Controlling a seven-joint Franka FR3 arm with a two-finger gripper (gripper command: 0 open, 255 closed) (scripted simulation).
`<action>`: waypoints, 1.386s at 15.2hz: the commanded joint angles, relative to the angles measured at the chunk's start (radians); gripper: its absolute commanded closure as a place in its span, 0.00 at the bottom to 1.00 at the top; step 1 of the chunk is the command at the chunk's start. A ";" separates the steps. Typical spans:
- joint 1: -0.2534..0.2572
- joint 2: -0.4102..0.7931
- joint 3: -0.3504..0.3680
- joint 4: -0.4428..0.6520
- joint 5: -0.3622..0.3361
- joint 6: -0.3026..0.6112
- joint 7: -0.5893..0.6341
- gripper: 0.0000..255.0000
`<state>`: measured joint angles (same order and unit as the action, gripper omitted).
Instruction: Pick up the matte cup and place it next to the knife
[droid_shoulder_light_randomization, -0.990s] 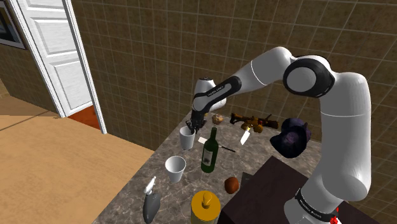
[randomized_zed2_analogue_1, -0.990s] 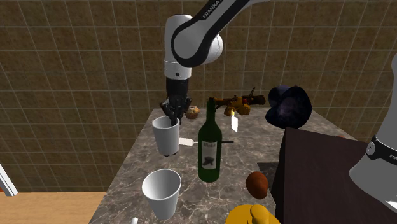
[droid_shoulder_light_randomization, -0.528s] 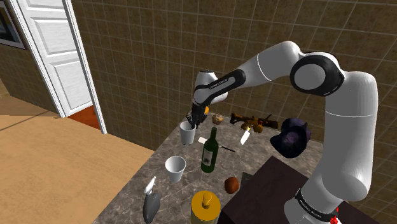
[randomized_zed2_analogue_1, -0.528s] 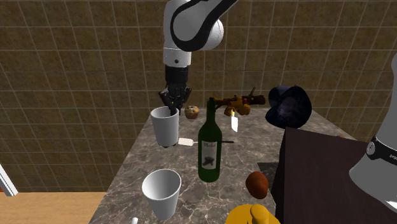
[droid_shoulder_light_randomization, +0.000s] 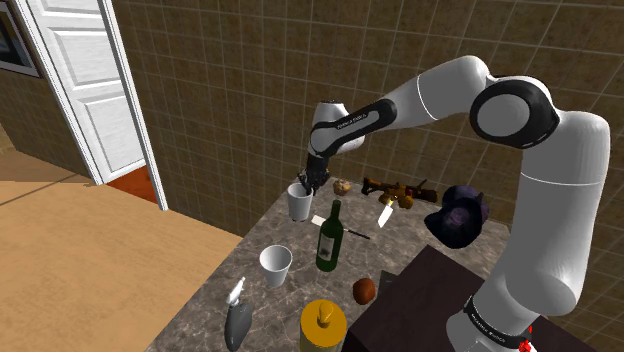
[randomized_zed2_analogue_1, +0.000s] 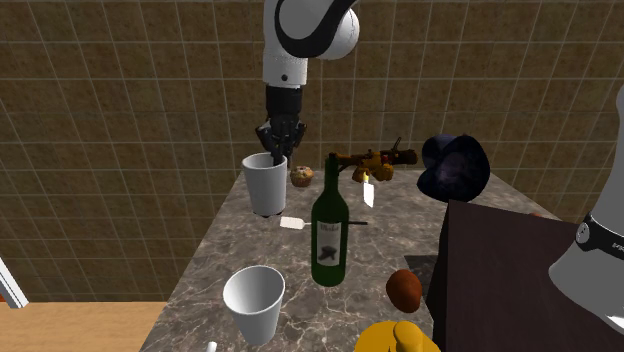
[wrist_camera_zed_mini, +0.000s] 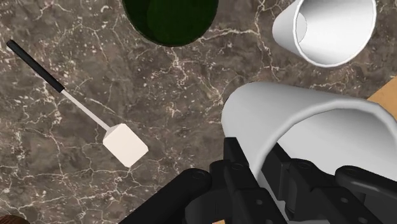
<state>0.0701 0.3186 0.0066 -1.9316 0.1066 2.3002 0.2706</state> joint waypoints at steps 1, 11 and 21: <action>-0.023 -0.029 -0.009 -0.041 0.007 0.008 -0.038 1.00; -0.160 -0.154 -0.085 -0.213 0.038 0.036 -0.274 1.00; -0.298 -0.199 -0.185 -0.270 0.055 0.022 -0.522 1.00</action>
<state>-0.2143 0.1259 -0.1679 -2.1953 0.1605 2.3239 -0.2259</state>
